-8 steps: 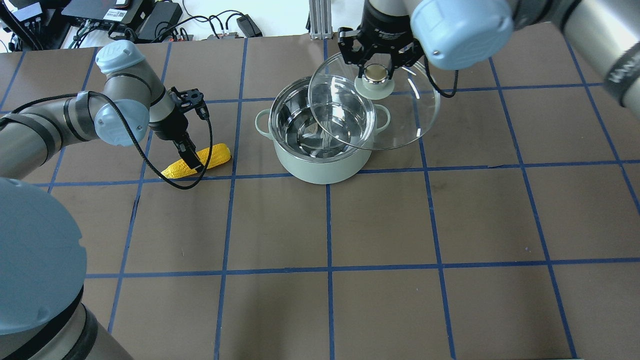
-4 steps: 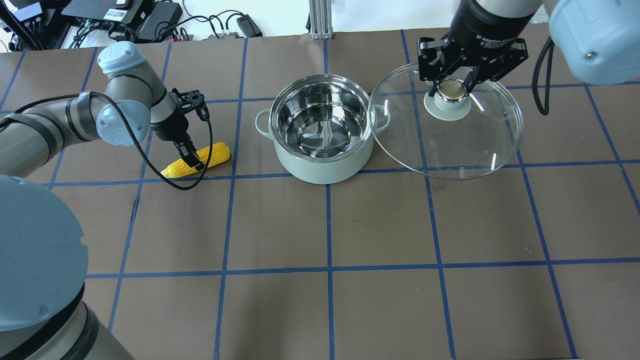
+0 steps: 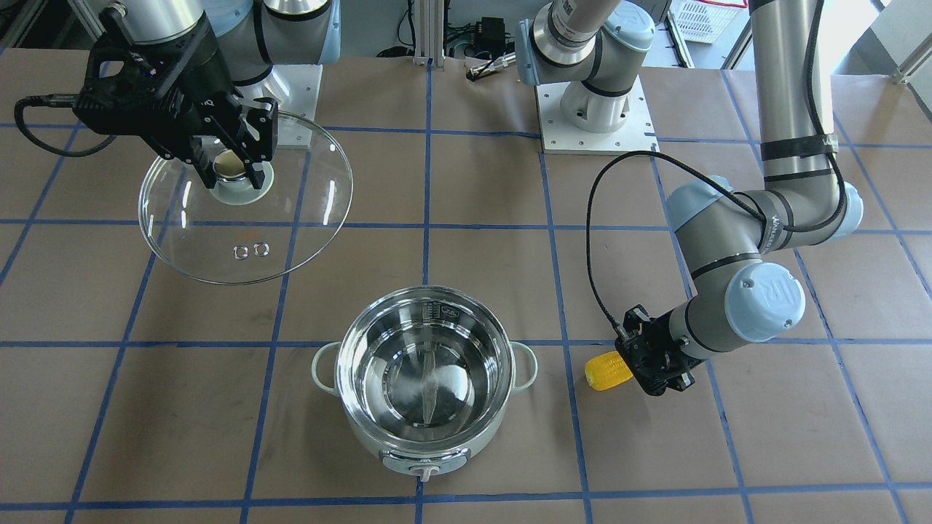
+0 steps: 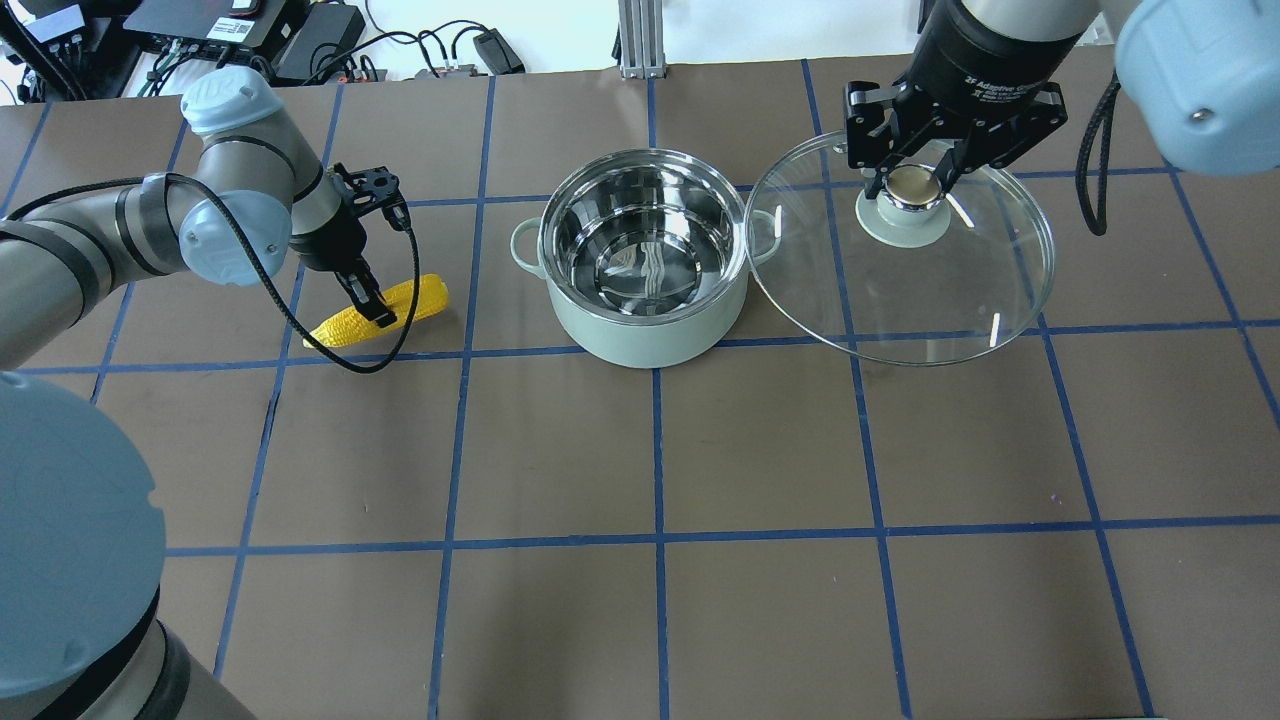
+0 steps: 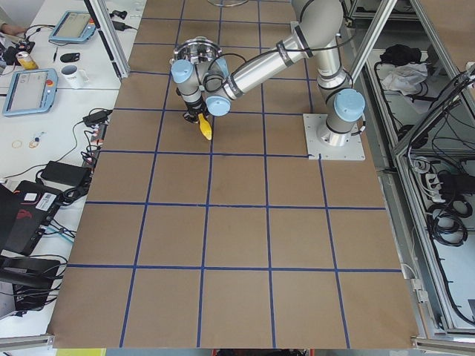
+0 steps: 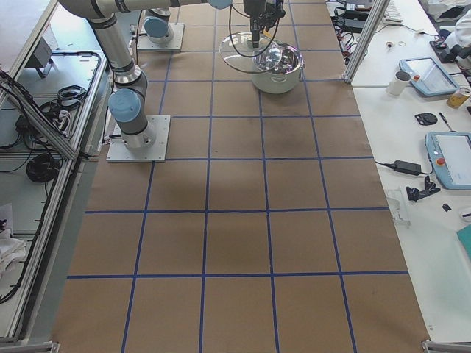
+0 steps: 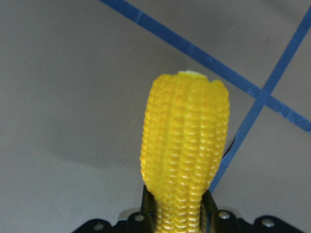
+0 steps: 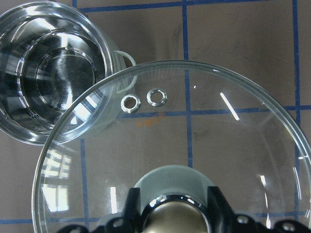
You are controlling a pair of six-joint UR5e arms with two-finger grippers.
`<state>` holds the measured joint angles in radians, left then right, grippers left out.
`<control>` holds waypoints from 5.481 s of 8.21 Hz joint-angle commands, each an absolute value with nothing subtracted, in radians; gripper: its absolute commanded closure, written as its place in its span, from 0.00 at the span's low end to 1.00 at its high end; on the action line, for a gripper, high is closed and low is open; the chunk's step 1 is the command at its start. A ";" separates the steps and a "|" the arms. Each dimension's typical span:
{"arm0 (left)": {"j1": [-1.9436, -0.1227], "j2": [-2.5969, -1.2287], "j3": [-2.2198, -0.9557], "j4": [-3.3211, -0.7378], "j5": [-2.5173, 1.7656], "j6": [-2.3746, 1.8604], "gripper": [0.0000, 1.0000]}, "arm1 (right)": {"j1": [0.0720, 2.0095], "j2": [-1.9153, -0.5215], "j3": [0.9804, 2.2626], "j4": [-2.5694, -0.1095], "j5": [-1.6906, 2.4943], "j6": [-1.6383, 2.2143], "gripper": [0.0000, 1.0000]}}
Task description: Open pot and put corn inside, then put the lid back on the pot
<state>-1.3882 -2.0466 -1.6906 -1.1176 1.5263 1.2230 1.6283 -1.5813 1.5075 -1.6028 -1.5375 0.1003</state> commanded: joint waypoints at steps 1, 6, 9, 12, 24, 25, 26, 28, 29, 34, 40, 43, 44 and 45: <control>-1.388 -1.973 -1.684 -1.191 1.611 1.181 1.00 | 1.628 -1.582 1.508 -1.603 -1.537 0.092 0.91; -1.451 -1.882 -1.478 -1.393 1.595 0.886 1.00 | 1.628 -1.583 1.508 -1.603 -1.540 0.094 0.92; -1.554 -1.897 -1.398 -1.399 1.531 0.528 1.00 | 1.629 -1.583 1.508 -1.603 -1.540 0.095 0.93; -1.661 -1.948 -1.327 -1.401 1.520 0.113 1.00 | 1.628 -1.583 1.508 -1.603 -1.542 0.095 0.93; -1.868 -2.135 -1.209 -1.351 1.476 -0.230 1.00 | 1.628 -1.583 1.508 -1.603 -1.543 0.094 0.97; -1.868 -2.141 -1.209 -1.347 1.476 -0.230 1.00 | 1.628 -1.583 1.508 -1.603 -1.542 0.094 0.97; -1.868 -2.157 -1.209 -1.344 1.476 -0.230 1.00 | 1.628 -1.583 1.508 -1.603 -1.543 0.094 0.96; -1.870 -2.166 -1.210 -1.316 1.476 -0.232 1.00 | 1.629 -1.583 1.506 -1.605 -1.542 0.095 0.97; -1.870 -2.177 -1.209 -1.310 1.474 -0.230 1.00 | 1.629 -1.583 1.506 -1.605 -1.542 0.095 0.97; -1.870 -2.194 -1.219 -1.269 1.474 -0.232 0.70 | 1.628 -1.583 1.508 -1.608 -1.542 0.094 0.97; -1.871 -2.160 -1.345 -1.046 1.428 -0.250 0.01 | 1.628 -1.583 1.508 -1.606 -1.549 0.092 0.97; -1.867 -2.131 -1.344 -1.063 1.431 -0.247 0.00 | 1.632 -1.582 1.508 -1.608 -1.554 0.094 0.97; -1.859 -2.088 -1.348 -1.096 1.433 -0.238 0.00 | 1.634 -1.569 1.505 -1.621 -1.552 0.095 1.00; -1.859 -2.051 -1.348 -1.142 1.434 -0.233 0.00 | 1.637 -1.534 1.491 -1.629 -1.554 0.110 1.00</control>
<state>-1.8642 -2.1140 -1.3459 -1.0788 1.4314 -0.2435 1.6321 -1.5746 1.5060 -1.6137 -1.5527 0.0946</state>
